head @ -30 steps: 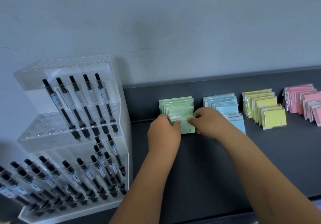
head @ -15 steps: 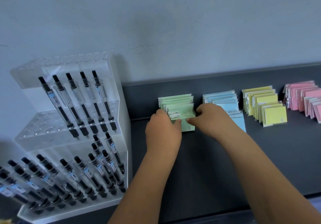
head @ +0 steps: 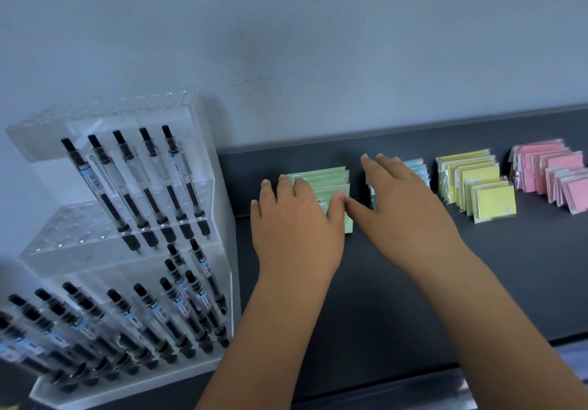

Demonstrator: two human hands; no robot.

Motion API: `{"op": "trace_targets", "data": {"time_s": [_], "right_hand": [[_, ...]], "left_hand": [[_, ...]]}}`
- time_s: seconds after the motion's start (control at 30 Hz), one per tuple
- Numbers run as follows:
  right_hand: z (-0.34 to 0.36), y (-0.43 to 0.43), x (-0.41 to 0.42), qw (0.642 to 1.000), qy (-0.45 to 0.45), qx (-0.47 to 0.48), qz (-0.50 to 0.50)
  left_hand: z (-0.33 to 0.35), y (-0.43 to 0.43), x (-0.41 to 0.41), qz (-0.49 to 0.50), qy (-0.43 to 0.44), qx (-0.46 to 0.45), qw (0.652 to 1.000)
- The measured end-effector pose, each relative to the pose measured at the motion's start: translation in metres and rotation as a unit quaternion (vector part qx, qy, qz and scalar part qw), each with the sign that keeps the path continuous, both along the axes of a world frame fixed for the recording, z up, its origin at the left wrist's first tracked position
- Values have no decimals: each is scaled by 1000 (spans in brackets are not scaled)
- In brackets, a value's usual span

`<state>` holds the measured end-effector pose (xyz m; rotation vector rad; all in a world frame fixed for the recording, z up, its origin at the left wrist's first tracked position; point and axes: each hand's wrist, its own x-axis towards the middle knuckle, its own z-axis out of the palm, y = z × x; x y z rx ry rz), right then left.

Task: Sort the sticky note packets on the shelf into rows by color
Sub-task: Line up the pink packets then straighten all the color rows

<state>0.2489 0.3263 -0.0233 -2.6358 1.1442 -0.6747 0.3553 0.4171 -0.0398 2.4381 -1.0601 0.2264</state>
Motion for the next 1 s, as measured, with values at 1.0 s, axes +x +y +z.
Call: {"op": "trace_targets", "data": {"time_s": [1.0], "right_hand": [[-26,-76,-112,997,-2,31,65]], "left_hand": [[-26,-58,-113,-4,45,1,999]]}}
